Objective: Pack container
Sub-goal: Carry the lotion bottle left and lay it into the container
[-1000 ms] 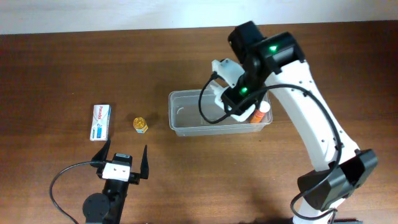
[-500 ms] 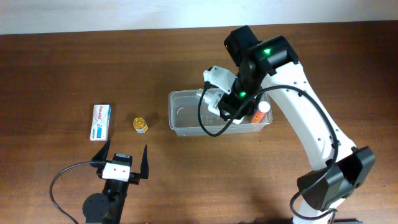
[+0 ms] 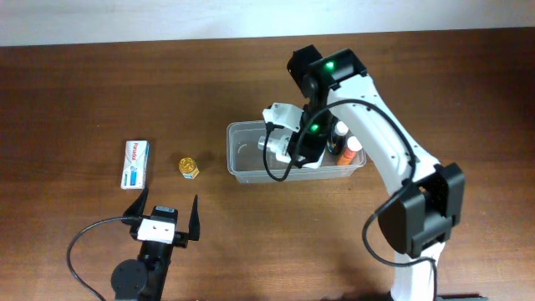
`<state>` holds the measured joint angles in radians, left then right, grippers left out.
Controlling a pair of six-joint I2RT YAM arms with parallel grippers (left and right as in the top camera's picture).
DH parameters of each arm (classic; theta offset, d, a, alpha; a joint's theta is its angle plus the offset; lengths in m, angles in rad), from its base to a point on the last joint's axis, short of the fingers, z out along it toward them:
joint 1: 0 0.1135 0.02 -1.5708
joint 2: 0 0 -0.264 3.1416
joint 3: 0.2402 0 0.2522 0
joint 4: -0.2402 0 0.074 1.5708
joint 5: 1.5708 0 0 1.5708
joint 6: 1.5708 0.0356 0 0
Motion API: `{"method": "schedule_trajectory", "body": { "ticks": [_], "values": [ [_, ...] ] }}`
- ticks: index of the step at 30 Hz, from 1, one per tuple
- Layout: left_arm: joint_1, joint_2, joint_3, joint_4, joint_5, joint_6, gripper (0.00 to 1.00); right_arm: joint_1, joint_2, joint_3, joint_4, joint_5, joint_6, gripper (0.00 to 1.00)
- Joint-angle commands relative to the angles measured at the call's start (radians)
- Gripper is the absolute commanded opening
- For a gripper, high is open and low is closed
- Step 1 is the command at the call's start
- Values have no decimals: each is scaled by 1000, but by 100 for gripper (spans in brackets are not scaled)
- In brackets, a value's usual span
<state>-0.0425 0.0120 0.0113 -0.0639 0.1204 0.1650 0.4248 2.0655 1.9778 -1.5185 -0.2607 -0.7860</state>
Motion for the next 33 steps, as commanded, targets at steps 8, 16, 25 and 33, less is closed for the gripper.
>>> {"method": "schedule_trajectory", "body": {
  "ticks": [8, 16, 25, 33],
  "values": [
    [6, -6, -2, -5, 4, 13, 99, 7, 31, 0, 22, -70, -211, 57],
    [6, -6, -2, -5, 4, 13, 99, 7, 36, -4, 34, -100, -315, 57],
    [6, -6, -2, -5, 4, 13, 99, 5, 36, -55, 65, -90, -415, 59],
    [6, -6, -2, -5, 4, 13, 99, -35, 36, -79, 122, -88, -414, 59]
  ]
}}
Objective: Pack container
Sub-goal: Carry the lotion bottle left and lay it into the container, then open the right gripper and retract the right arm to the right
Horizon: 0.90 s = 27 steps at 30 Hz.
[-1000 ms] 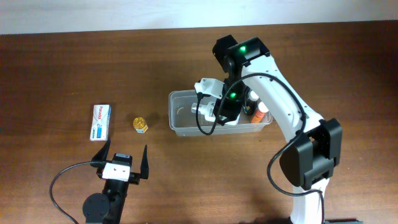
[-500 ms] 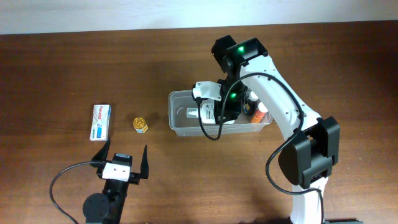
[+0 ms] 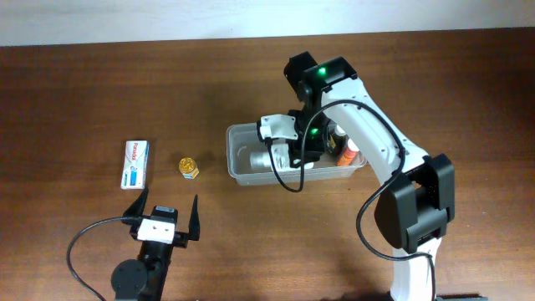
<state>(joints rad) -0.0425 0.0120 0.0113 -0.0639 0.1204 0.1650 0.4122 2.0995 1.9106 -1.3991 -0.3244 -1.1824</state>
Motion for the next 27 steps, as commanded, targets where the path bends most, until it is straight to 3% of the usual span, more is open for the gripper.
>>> {"method": "schedule_trajectory", "body": {
  "ticks": [1, 17, 23, 27],
  "values": [
    [6, -6, -2, -5, 4, 13, 99, -31, 2, -13, 8, -24, -18, 59],
    [6, -6, -2, -5, 4, 13, 99, -93, 2, -2, 19, -31, 46, 61],
    [6, -6, -2, -5, 4, 13, 99, -93, -14, 113, 1, -37, 203, 61],
    [6, -6, -2, -5, 4, 13, 99, -99, -35, 258, -3, -8, 430, 63]
  ]
}}
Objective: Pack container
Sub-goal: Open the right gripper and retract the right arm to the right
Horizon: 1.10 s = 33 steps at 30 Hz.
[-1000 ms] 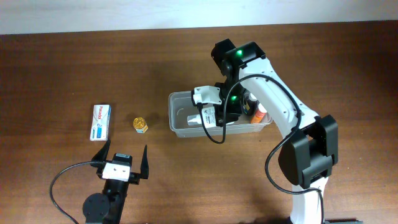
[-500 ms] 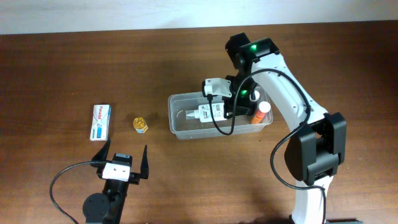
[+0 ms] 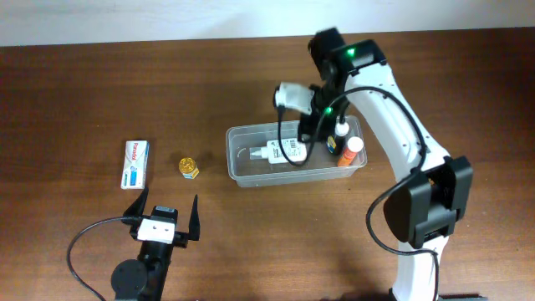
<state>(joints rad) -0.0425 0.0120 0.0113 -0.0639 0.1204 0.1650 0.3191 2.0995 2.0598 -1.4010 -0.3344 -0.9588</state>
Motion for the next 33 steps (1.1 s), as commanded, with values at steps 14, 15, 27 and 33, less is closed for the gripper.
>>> {"method": "schedule_trajectory", "body": {
  "ticks": [14, 15, 27, 33],
  "values": [
    [6, -6, -2, -5, 4, 13, 99, -266, -43, 553, -298, 268, 984, 98],
    [6, -6, -2, -5, 4, 13, 99, -295, -51, 547, -298, 269, 1014, 98],
    [6, -6, -2, -5, 4, 13, 99, -623, -53, 413, -298, 272, 1081, 98],
    [6, -6, -2, -5, 4, 13, 99, -669, -50, 338, -290, 272, 1076, 98]
  ]
}}
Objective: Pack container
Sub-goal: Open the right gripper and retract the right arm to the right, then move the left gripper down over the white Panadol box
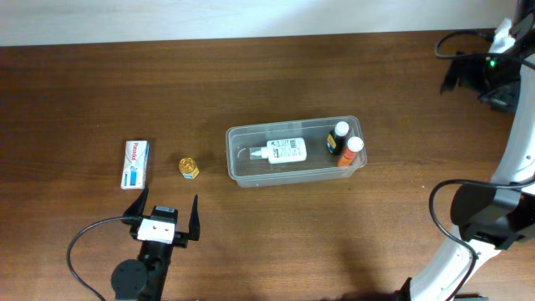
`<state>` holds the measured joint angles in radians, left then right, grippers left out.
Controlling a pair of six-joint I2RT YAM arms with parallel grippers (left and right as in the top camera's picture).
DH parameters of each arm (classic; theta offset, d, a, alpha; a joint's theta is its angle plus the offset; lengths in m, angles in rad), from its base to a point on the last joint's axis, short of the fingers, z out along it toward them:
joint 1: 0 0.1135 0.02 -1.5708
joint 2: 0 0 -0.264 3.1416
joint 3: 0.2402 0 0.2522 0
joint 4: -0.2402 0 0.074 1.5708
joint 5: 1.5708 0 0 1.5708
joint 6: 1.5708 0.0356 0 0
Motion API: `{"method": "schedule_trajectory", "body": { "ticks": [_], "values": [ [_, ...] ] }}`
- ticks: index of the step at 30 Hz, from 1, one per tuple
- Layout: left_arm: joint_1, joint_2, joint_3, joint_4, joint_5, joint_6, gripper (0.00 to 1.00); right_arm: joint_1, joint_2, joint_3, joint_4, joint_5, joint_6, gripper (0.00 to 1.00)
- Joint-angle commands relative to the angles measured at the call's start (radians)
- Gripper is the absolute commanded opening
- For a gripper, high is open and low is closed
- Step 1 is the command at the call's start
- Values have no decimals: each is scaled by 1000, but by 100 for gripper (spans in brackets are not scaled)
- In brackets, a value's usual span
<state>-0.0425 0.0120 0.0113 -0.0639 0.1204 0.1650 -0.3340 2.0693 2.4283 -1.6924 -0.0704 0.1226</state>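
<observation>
A clear plastic container [231, 159] sits mid-table. Inside it a white bottle [280, 151] lies on its side. At the container's right end stand a dark bottle [338, 137] and an orange bottle [351, 150], both white-capped. Left of the container on the bare table lie a small gold-wrapped item [189, 167] and a white and blue box [135, 163]. My left gripper [170, 197] rests open near the front edge, below the box. Far from the container, my right gripper [450, 73] is at the back right corner, its fingers apparently spread and holding nothing.
The right arm's white links [518, 134] run down the right edge of the view. The left arm's base and black cable [84, 242] lie at the front left.
My right gripper was just above the container's right half, over the lying white bottle. It is now pulled back to the table's far right corner. The bottle stays in the container.
My right gripper first held the white bottle in the container's middle. Then it was low at the left half with the bottle. Later it was raised with the bottle lying loose inside, and it is now far off at the right. The left arm never moved.
</observation>
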Motion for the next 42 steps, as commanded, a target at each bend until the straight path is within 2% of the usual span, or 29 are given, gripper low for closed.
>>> {"method": "schedule_trajectory", "body": {
  "ticks": [1, 27, 30, 36, 42],
  "values": [
    [6, -6, -2, -5, 4, 13, 99, -21, -20, -41, 5, 8, -6, 98],
    [6, -6, -2, -5, 3, 13, 99, -33, -19, -53, 5, 1, -6, 98],
    [6, -6, -2, 47, 9, 12, 99, -33, -19, -53, 5, 1, -6, 98],
    [6, -6, 23, 179, 130, 9, 99, -33, -19, -53, 5, 1, -6, 98],
    [7, 76, 216, 21, 91, 9, 99, -33, -19, -53, 5, 1, -6, 98]
  ]
}}
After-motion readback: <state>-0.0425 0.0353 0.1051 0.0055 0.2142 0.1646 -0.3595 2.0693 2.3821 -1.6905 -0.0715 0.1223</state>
